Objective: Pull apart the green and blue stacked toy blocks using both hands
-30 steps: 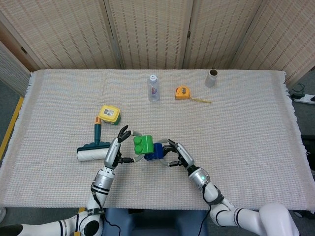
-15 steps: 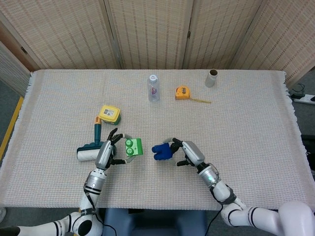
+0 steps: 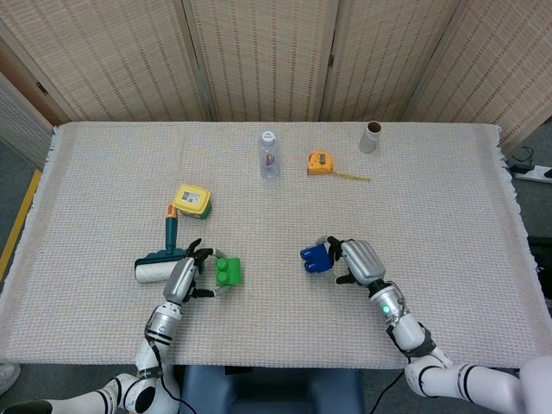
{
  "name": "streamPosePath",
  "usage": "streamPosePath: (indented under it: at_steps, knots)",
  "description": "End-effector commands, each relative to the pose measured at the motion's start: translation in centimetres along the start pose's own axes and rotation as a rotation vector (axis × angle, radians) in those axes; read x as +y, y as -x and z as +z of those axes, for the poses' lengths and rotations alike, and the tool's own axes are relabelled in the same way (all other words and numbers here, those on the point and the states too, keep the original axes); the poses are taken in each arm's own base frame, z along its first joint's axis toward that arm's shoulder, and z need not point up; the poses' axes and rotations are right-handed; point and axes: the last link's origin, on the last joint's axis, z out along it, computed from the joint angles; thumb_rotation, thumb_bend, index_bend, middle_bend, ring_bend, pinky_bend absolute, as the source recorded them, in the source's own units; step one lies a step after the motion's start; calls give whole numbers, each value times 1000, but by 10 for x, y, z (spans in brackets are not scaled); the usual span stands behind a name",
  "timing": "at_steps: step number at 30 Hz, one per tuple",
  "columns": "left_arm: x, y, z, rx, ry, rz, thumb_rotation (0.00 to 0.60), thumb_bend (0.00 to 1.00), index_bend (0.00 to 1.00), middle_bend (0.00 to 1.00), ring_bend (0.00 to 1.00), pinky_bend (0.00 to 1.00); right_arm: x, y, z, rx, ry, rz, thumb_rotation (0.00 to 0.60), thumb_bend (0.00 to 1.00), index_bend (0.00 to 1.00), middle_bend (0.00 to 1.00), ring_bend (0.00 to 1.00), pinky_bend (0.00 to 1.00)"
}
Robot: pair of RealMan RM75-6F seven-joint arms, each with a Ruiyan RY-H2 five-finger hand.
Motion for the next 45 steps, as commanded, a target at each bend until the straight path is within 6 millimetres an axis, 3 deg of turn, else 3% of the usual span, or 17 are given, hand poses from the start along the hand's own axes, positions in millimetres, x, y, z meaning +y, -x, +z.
streamPosePath:
  at_steps: [1, 7, 10, 14, 17, 18, 21, 29, 35, 38, 42, 45]
  knots:
    - [-3, 6, -1, -17, -3, -9, 600, 414, 536, 853, 302, 0, 2, 4, 0, -16, 21, -7, 600, 372, 841, 615, 502, 441]
    - [-5, 11, 1, -19, 1, -18, 600, 413, 524, 853, 294, 0, 0, 7, 2, -23, 26, 3, 600, 371, 841, 609, 487, 427]
    - [-5, 12, 1, -43, 12, -24, 600, 413, 451, 756, 229, 0, 0, 6, 1, -34, 23, 12, 600, 371, 807, 550, 450, 383]
    - [-5, 13, 2, -76, 14, -28, 600, 404, 281, 408, 70, 0, -1, 4, -2, -64, 21, 35, 600, 372, 493, 337, 297, 198]
    - [-4, 15, 2, -99, 24, -16, 600, 366, 218, 200, 3, 0, -1, 0, -3, -89, 20, 40, 600, 371, 261, 178, 174, 64]
    - [-4, 15, 2, -103, 26, -14, 600, 355, 209, 148, 0, 0, -1, 0, -3, -93, 19, 39, 600, 371, 189, 131, 136, 26]
    - [-2, 16, 2, -110, 33, -18, 600, 341, 186, 70, 0, 0, -2, -3, -5, -102, 20, 43, 600, 371, 115, 81, 96, 0]
    - [6, 11, 4, -102, 66, -20, 600, 335, 157, 18, 0, 0, -5, -10, -11, -136, 14, 16, 600, 371, 4, 5, 31, 0]
    - [17, -1, 1, -103, 115, 13, 600, 335, 148, 8, 0, 0, -14, -27, -18, -110, -18, 38, 600, 371, 0, 0, 0, 0]
    - [22, -12, -5, -135, 154, 94, 600, 335, 131, 0, 0, 0, -14, -33, -23, -69, -42, 7, 600, 371, 0, 0, 0, 0]
    - [17, -39, -18, -188, 188, 383, 600, 337, 75, 0, 0, 0, -4, -33, -36, 14, -48, -188, 600, 370, 0, 0, 0, 0]
    - [17, -62, -34, -156, 180, 484, 600, 338, 72, 0, 0, 0, 4, -27, -49, 39, -27, -345, 600, 370, 0, 0, 0, 0]
